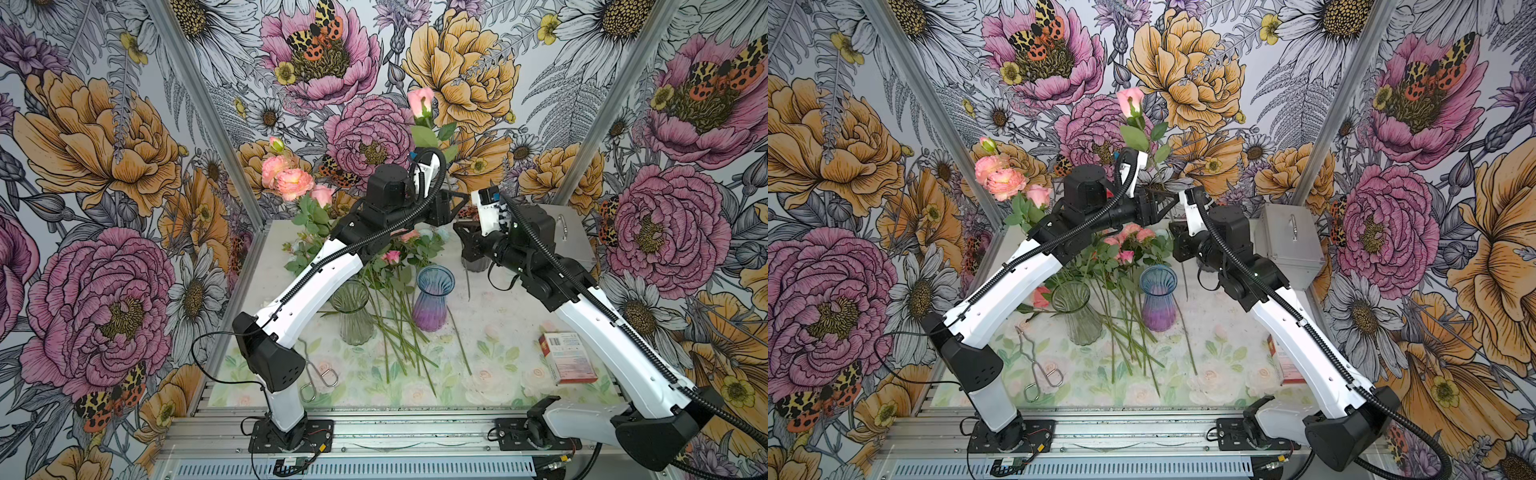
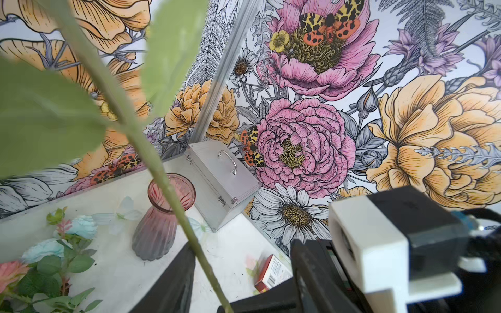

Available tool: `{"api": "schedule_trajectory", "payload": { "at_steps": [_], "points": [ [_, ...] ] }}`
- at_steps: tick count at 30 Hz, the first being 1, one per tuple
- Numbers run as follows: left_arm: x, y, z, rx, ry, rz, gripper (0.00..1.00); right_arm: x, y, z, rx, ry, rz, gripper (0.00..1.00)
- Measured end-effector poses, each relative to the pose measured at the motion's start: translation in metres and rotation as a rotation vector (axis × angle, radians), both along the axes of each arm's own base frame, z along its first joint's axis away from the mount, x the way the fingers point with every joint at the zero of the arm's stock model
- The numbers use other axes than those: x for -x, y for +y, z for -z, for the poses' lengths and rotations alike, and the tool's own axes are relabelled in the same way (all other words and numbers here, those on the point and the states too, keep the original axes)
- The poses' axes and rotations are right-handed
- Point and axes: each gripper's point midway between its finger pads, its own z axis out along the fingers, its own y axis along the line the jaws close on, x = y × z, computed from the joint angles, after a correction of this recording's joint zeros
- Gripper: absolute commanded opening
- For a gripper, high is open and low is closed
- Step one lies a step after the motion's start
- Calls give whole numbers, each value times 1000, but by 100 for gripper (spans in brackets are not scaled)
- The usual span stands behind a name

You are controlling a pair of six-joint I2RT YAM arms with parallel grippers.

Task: Place the pink flowers into the vase
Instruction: Pick up the flower at the center of the board.

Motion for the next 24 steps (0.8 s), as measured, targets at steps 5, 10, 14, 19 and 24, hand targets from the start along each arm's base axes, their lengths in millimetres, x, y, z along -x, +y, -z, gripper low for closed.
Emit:
{"api": "schedule_trajectory", "payload": {
  "at_steps": [5, 10, 14, 19, 24],
  "points": [
    [-1, -3, 3, -4, 5, 3, 53, 2, -1, -4, -5, -12, 1, 0],
    [-1, -7, 6, -8, 9, 8, 47, 3, 0, -7, -10, -21, -3, 0],
    [-1, -7, 6, -9, 5, 9, 32, 4, 0, -12, -18, -36, -3, 0],
    [-1, -7, 5, -7, 3, 9, 20, 3, 1, -14, -23, -45, -3, 0],
    [-1, -7, 5, -8, 1, 6, 13, 3, 1, -15, -25, -48, -2, 0]
  ]
}}
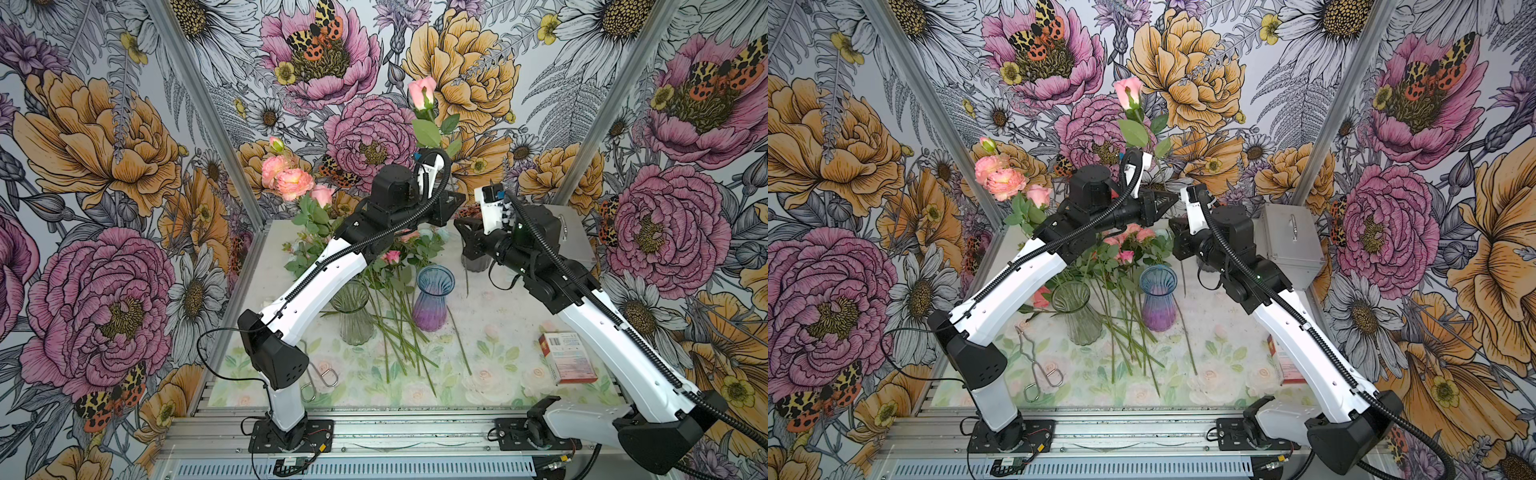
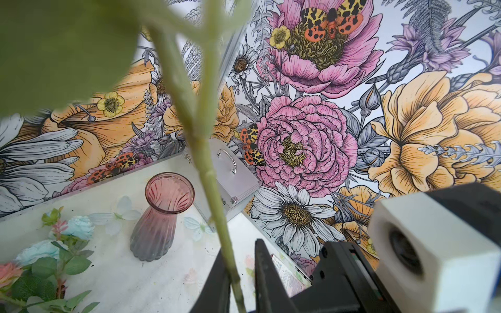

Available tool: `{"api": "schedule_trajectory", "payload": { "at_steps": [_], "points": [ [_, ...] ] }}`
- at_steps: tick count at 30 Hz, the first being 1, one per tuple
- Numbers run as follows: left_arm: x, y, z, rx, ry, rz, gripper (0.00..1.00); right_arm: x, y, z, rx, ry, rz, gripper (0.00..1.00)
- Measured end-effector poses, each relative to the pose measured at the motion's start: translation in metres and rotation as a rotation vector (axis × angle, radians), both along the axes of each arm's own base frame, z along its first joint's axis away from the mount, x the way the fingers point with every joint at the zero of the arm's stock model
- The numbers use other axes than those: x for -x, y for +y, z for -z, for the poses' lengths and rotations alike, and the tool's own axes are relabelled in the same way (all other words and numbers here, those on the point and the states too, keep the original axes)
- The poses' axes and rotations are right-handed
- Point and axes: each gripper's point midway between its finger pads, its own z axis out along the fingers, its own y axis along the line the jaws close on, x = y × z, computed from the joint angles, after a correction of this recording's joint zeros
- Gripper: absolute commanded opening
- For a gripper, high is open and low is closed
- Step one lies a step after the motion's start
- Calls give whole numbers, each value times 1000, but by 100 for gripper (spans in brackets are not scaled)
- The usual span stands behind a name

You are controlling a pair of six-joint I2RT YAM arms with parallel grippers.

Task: Place the pink flowers into the vase
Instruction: Pick up the flower at the center of the board.

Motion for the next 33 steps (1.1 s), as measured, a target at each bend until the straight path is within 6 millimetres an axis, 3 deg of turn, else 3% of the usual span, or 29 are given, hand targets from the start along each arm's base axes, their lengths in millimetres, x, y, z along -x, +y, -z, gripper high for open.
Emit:
{"api": "schedule_trajectory", "payload": {
  "at_steps": [2, 12, 22, 27, 33],
  "points": [
    [0, 0, 0, 0, 0, -1, 11, 0, 0, 0, -1, -2, 2, 3],
    [-1, 1, 0, -18, -31, 1, 7, -2, -2, 11, 10, 18, 17, 40],
    [-12, 18, -3, -58, -84, -54, 7, 22, -24, 15, 11, -5, 58, 96],
    [-5, 29, -22, -68, -158, -78, 7, 29, -47, 14, 0, -24, 110, 99],
    [9, 53, -49, -100, -267, -137, 6, 15, -73, 26, -7, 10, 197, 99]
  ]
}}
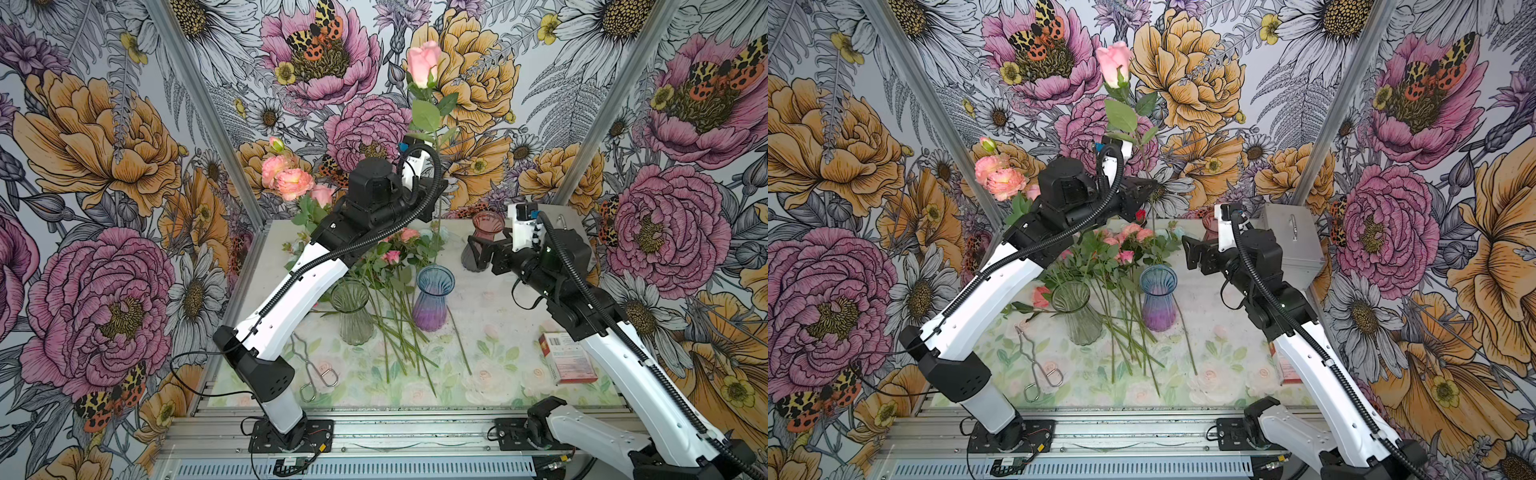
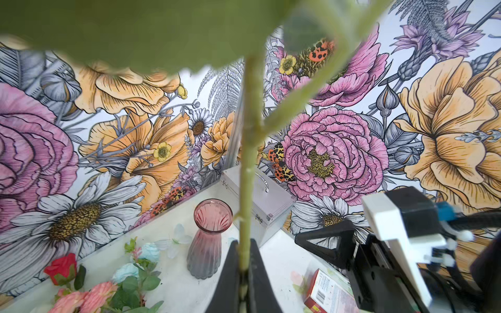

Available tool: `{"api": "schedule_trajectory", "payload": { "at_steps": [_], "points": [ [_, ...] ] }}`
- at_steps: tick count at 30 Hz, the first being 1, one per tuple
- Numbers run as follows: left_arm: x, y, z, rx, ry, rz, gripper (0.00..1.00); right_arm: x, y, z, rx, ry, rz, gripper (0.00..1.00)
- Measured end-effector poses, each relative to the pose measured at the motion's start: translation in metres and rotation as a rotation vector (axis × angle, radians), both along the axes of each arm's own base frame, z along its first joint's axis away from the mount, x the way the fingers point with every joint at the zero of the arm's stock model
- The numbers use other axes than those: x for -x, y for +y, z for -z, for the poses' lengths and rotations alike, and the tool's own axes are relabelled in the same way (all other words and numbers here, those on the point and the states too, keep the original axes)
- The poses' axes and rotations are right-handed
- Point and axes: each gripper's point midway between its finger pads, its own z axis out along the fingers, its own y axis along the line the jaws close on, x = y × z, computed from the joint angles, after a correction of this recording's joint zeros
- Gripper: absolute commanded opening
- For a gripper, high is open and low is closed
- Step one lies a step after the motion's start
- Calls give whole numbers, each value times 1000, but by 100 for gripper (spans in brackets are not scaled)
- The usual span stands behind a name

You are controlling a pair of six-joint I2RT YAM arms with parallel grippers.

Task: Place the pink flowers into the vase
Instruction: Pick up the flower at the center of the board, then place the flower in the vase.

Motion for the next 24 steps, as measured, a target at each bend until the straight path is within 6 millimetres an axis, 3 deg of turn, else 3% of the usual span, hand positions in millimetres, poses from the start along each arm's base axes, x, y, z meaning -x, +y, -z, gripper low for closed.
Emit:
{"api": "schedule_trajectory", "payload": {
  "at_steps": [6, 14, 19, 24],
  "points": [
    [21, 42, -21, -65, -95, -100, 6, -25, -10, 27, 3, 84, 57, 99],
    [43, 107, -37, -110, -152, -241, 6, -49, -3, 71, 10, 213, 59, 99],
    [53, 142, -22, -141, -132, -321, 6, -53, 0, 72, 6, 221, 51, 99],
    [51, 164, 1, -177, -96, -388, 5, -54, 3, 69, -7, 223, 40, 99]
  ]
}}
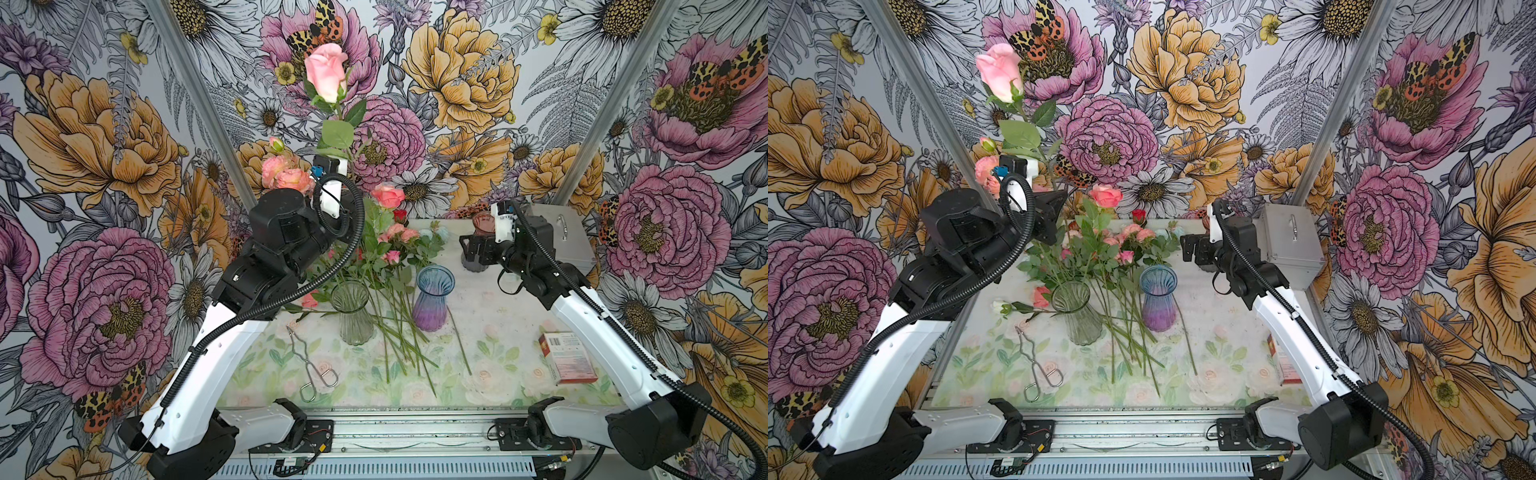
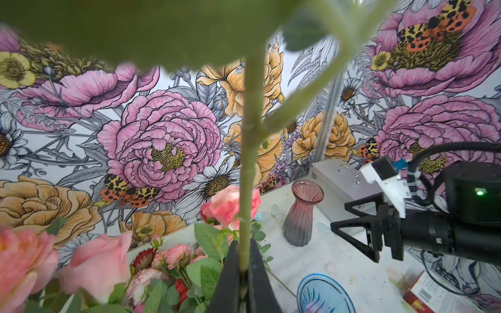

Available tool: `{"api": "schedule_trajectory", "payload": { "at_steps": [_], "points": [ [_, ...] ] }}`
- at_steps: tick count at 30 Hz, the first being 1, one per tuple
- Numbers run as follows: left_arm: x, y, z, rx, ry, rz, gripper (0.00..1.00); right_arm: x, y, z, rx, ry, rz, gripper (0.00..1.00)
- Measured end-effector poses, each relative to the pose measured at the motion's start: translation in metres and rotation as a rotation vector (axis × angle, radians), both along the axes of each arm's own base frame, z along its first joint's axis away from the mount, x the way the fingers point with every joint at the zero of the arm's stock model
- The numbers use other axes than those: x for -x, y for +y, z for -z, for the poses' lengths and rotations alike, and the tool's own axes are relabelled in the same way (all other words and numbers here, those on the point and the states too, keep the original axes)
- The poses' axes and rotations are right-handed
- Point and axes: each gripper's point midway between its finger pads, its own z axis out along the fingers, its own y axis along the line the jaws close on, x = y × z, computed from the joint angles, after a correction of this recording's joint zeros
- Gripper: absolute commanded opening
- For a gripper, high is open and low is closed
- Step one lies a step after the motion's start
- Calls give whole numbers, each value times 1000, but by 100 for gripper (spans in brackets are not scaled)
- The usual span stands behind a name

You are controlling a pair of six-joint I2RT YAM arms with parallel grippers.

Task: Place the pink flowers into the vase
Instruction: Place the flower in the vase.

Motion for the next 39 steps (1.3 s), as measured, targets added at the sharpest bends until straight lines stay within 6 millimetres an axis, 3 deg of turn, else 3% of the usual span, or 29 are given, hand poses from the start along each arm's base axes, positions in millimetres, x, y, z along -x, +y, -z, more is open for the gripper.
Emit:
{"api": "schedule_trajectory", "payload": {
  "at_steps": [9, 12, 19, 27, 39],
  "points": [
    [-4, 22, 83, -11, 82, -110, 5, 1, 3, 0, -12, 5, -12, 99],
    [-5, 26, 102, 4, 99, -137, 5, 1, 3, 0, -13, 5, -15, 99],
    [-4, 30, 111, 97, 85, -163, 6, 2, 5, 1, -21, 8, -24, 99],
    [-3, 35, 152, 135, 124, -189, 8, 1, 8, 3, -34, 15, -34, 99],
    [-9, 36, 173, 172, 166, -221, 14, 0, 13, 9, -49, 37, -42, 99]
  ]
}}
